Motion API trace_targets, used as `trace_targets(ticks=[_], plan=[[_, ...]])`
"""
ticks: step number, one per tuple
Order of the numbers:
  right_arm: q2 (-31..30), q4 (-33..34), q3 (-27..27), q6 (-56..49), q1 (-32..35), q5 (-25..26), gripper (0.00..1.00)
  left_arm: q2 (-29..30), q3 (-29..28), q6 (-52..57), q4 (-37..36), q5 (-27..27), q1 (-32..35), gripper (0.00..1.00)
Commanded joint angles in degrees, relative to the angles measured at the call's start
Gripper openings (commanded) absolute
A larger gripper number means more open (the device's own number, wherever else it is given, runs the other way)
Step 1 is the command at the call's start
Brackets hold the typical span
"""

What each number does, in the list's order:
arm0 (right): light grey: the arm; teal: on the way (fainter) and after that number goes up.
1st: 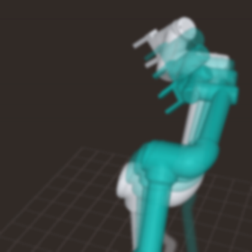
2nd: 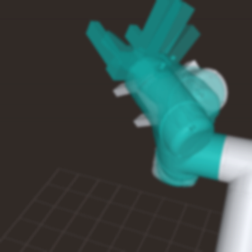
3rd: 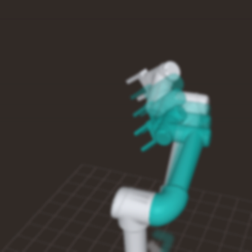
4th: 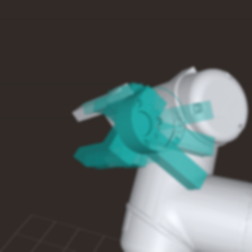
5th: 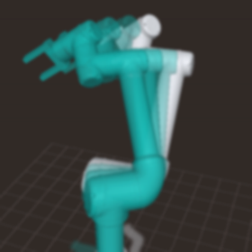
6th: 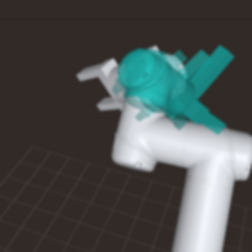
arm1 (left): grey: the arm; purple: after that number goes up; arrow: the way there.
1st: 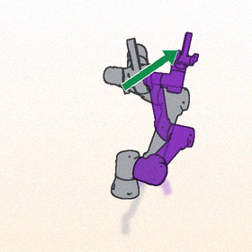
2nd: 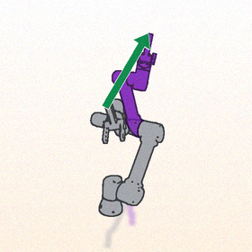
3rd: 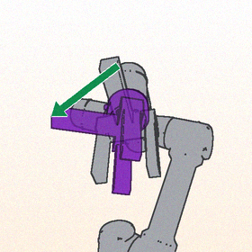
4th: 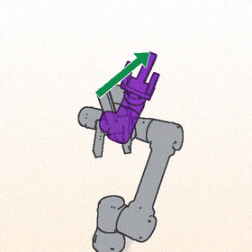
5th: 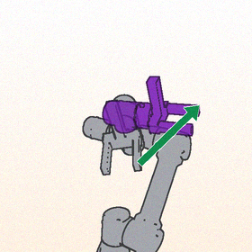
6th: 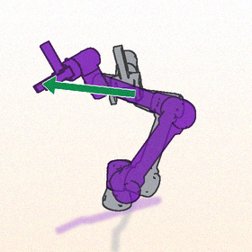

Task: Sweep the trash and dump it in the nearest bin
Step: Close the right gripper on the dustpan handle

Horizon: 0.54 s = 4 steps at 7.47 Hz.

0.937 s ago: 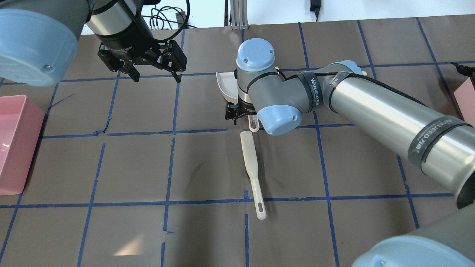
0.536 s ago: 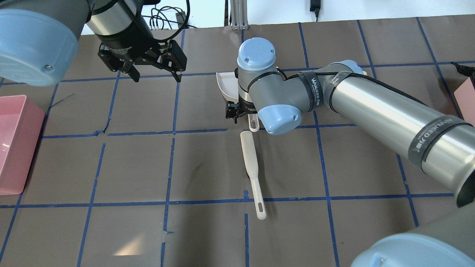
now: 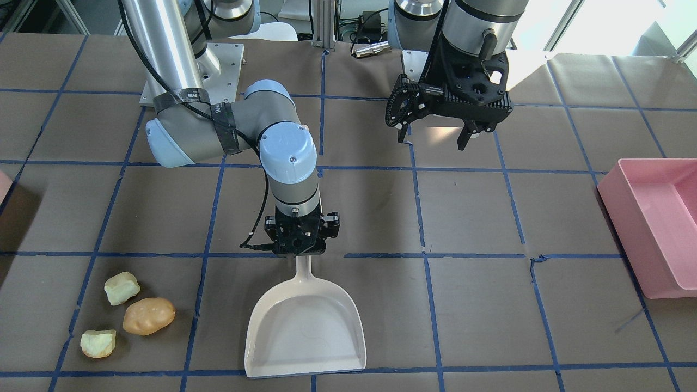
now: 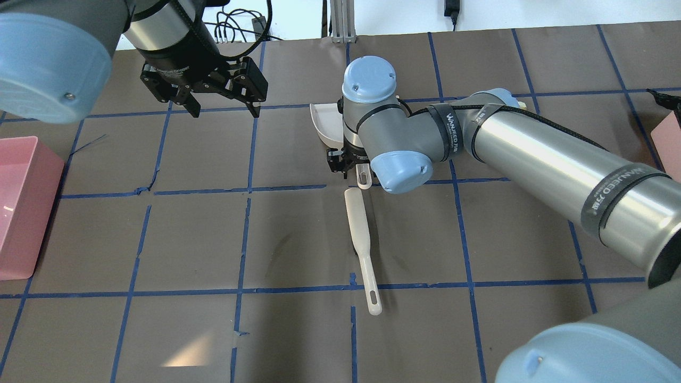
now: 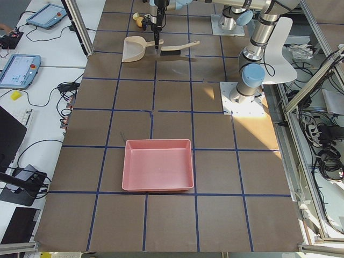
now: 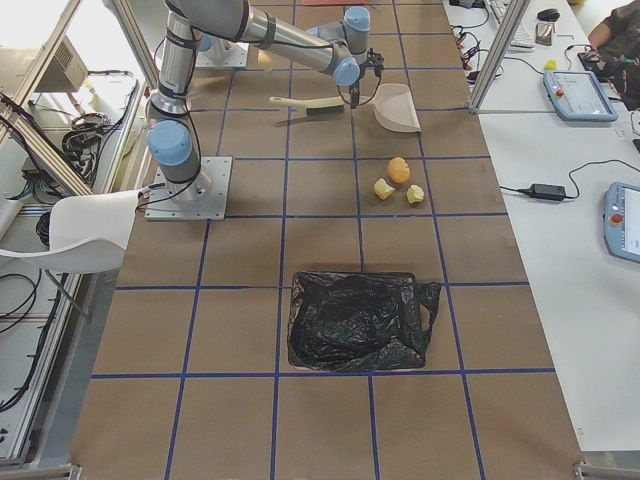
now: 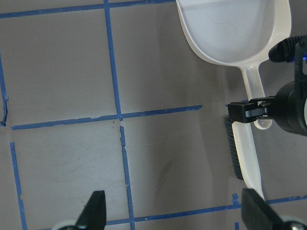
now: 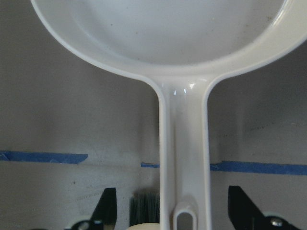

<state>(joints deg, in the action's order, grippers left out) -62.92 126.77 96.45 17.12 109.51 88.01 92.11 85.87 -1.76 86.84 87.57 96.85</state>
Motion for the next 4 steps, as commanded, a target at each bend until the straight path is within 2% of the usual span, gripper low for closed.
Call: trace_targets(ticks=[1, 2, 4], plan=[[-0.2, -0.1, -0.2, 0.0, -0.4, 0.1, 0.28, 0.0, 0.0, 0.0, 0.0, 0.1, 0.0, 1.00], [-0.3, -0.3, -0.3, 0.0, -0.4, 0.1, 0.24, 0.0, 0.0, 0.0, 0.0, 0.1, 0.0, 1.00], [-0.7, -0.9, -1.8, -0.2, -2.0, 0.1, 0.21, 0.0, -0.1, 0.1, 0.0, 0.1, 0.0, 1.00]])
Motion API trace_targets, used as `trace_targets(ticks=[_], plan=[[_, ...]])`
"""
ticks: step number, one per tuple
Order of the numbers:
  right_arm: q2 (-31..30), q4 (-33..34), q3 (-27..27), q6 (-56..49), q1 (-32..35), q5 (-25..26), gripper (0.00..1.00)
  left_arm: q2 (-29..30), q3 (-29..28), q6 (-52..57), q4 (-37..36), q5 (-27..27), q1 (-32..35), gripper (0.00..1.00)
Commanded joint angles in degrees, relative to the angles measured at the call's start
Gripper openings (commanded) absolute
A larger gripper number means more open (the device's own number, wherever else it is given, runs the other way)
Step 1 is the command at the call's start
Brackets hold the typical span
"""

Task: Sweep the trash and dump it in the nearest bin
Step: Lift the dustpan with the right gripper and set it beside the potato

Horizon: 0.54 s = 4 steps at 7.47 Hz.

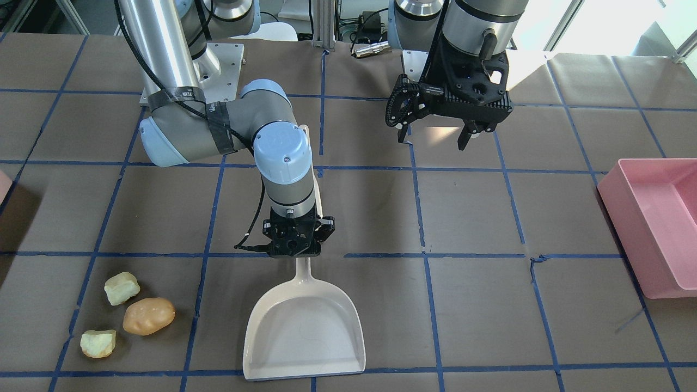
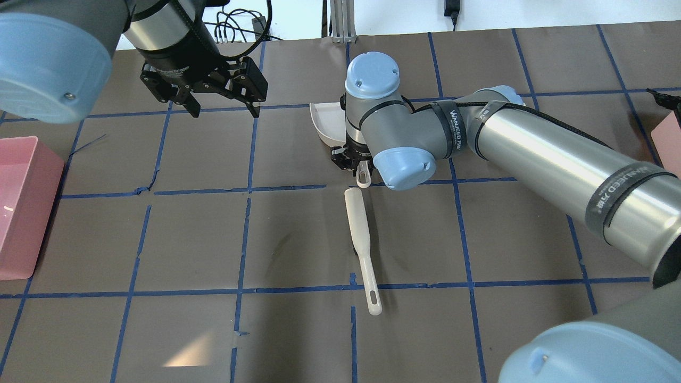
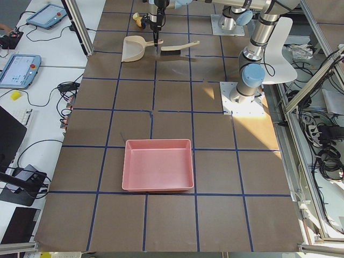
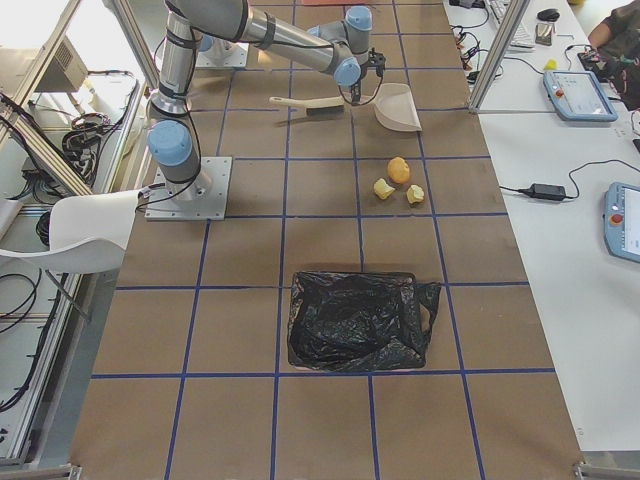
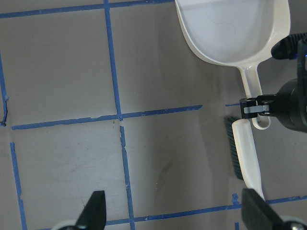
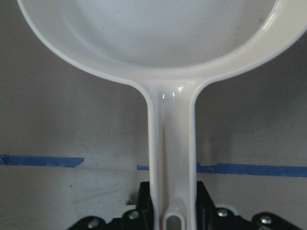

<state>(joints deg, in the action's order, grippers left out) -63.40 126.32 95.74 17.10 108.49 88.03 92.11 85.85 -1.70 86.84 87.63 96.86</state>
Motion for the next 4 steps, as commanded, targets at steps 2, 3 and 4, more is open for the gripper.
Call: trace_targets(ticks=[2, 3, 4], plan=[[-3.4, -5.4, -4.5, -3.6, -4.6, 0.1, 0.21, 0.1, -0.1, -0.1, 0.0, 0.0, 0.0, 1.00], [-5.7, -8.1, -5.5, -8.1, -8.8, 0.0, 0.21, 0.4, -0.1, -0.8, 0.1, -0.3, 0.2, 1.00], [-8.1, -9.9, -5.7, -13.9, -13.8, 0.0, 0.21, 1.0, 0.2, -2.1, 0.5, -0.2, 1.5, 1.00]])
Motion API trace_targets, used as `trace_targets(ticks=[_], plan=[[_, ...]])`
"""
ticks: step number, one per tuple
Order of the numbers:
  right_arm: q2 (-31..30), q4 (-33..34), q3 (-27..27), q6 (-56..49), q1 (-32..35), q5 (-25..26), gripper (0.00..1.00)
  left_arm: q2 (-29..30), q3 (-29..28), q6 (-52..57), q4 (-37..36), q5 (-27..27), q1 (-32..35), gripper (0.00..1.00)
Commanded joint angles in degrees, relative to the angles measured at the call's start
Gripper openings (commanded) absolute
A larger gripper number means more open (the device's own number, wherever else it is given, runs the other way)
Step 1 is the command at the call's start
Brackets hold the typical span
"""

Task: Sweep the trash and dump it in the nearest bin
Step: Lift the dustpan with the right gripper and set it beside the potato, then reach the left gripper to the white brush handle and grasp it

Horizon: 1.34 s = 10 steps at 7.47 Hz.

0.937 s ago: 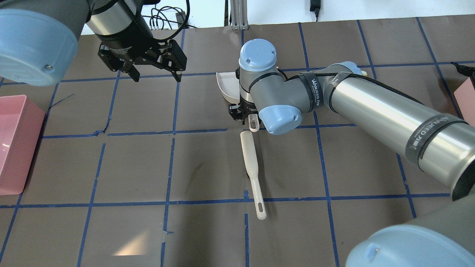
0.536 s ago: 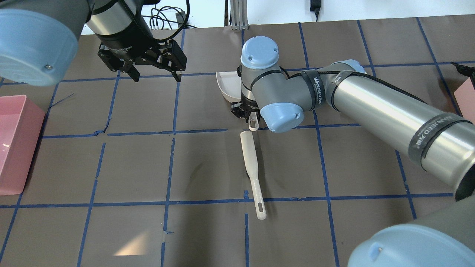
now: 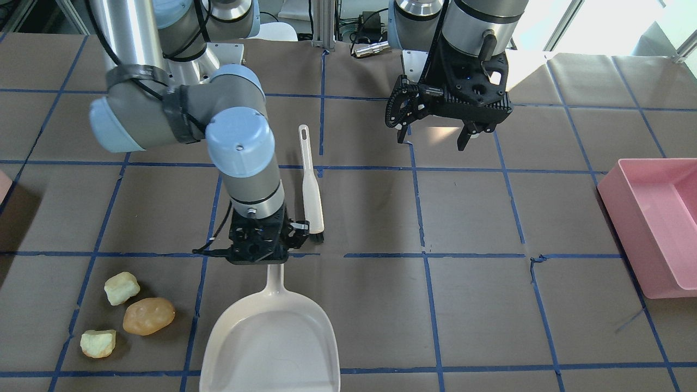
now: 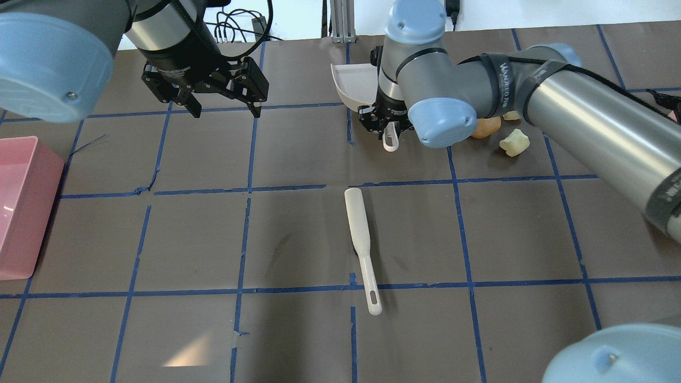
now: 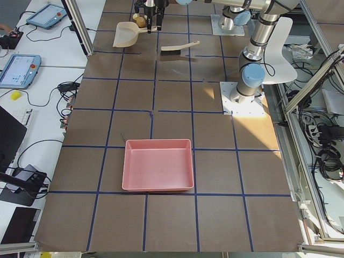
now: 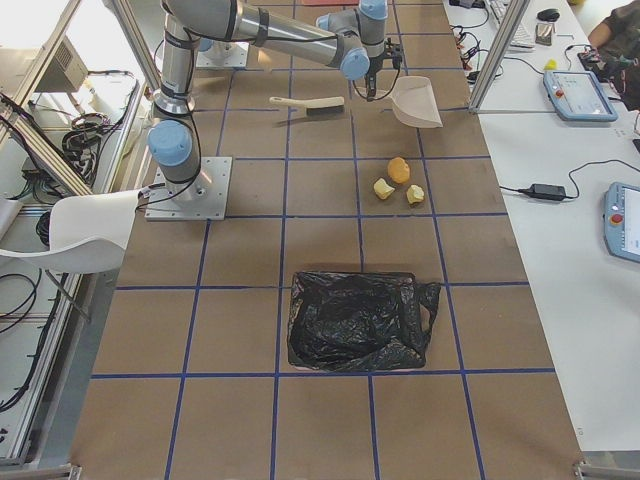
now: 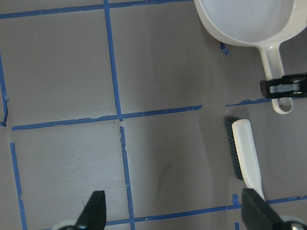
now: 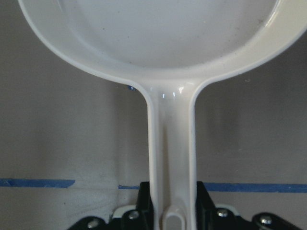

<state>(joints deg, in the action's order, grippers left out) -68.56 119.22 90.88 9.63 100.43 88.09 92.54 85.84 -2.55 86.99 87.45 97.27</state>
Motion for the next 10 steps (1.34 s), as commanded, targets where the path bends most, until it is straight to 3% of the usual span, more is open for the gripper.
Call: trace_targets(ticks=[1, 4, 7, 9, 10], plan=[[-5.5, -5.9, -1.0, -11.6, -10.4, -0.1, 0.21, 0.5, 1.6, -2.5, 0.5, 0.4, 5.0, 0.97], [-10.9, -17.9, -0.4, -38.0, -26.5, 0.7, 0.20, 1.4, 10.2, -19.4, -0.5, 0.4, 17.3, 0.96], [-13.6, -23.7, -0.1, -67.7, -41.6, 3.7, 0.21, 5.4, 21.5, -30.2, -14.2, -0.3, 25.0, 0.95], [-13.6, -25.9, 1.7, -87.4, -53.5, 3.7, 0.21, 12.3, 22.4, -33.6, -22.8, -0.3, 29.3, 0.95], [-13.6, -25.5, 3.1, -91.2, -55.9, 3.6, 0.21, 15.5, 22.3, -35.8, -26.1, -0.3, 30.7, 0.95]])
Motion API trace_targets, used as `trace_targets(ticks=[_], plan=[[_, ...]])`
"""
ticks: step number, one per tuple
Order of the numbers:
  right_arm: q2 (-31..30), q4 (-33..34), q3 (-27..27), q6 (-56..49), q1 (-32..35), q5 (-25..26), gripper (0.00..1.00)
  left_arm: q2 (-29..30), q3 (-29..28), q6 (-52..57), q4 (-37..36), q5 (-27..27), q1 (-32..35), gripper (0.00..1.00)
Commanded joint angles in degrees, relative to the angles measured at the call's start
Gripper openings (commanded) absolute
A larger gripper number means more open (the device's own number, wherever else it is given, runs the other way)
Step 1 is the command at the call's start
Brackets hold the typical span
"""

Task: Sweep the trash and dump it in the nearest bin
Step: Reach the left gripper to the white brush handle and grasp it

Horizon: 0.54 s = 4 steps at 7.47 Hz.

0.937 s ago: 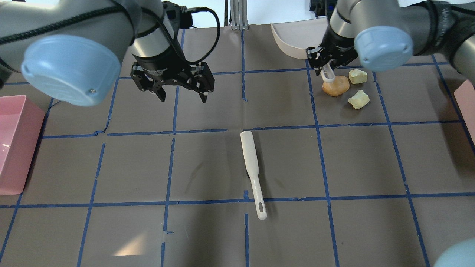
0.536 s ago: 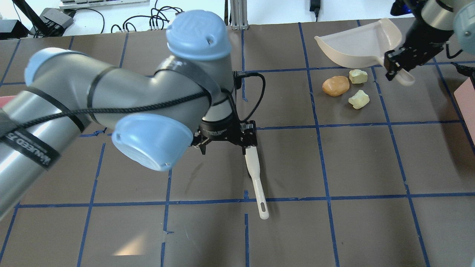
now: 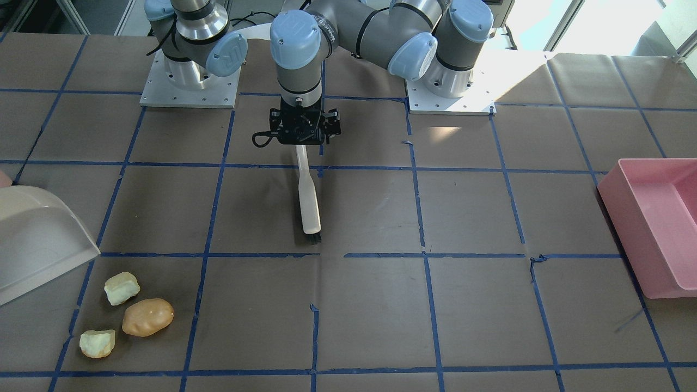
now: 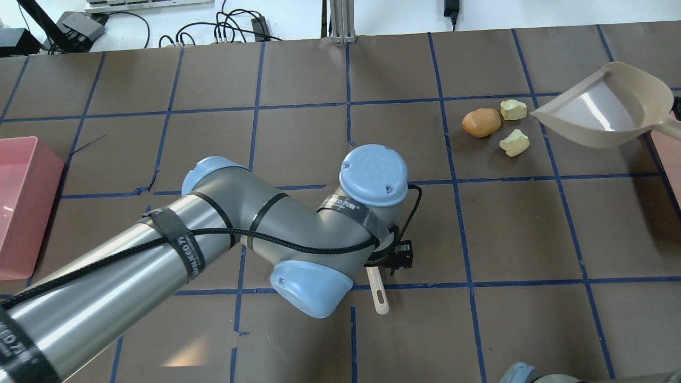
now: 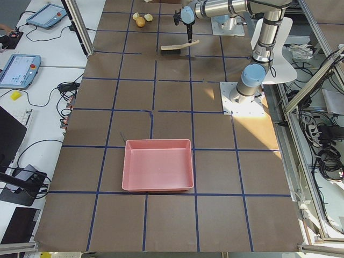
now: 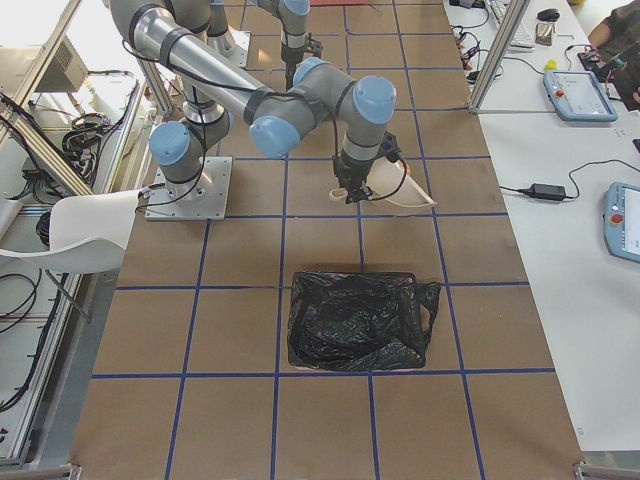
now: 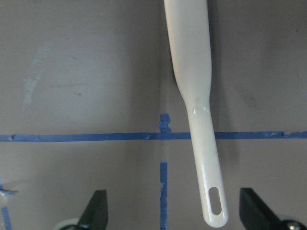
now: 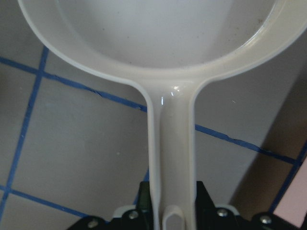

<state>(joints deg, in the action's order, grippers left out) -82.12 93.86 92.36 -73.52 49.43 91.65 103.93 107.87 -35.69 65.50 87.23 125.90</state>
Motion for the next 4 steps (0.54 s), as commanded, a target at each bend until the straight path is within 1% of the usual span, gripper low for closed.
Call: trace_targets(ticks=[1, 2, 3, 4], plan=[[-0.1, 0.4, 2.3, -8.1, -4.9, -0.1, 0.21, 6.5, 0.1, -2.9, -6.9, 0.4, 3.7, 0.95], [-0.4, 0.5, 2.4, -8.0, -4.9, -0.2, 0.21, 7.8, 0.7, -2.5, -7.6, 0.5, 4.2, 0.80], [-0.4, 0.4, 2.5, -9.3, -4.8, -0.2, 0.22, 6.5, 0.7, -1.6, -7.5, 0.6, 4.2, 0.31], [-0.3, 0.4, 2.3, -12.5, -4.8, -0.1, 0.22, 6.1, 0.7, -1.3, -6.9, 0.9, 4.2, 0.01]])
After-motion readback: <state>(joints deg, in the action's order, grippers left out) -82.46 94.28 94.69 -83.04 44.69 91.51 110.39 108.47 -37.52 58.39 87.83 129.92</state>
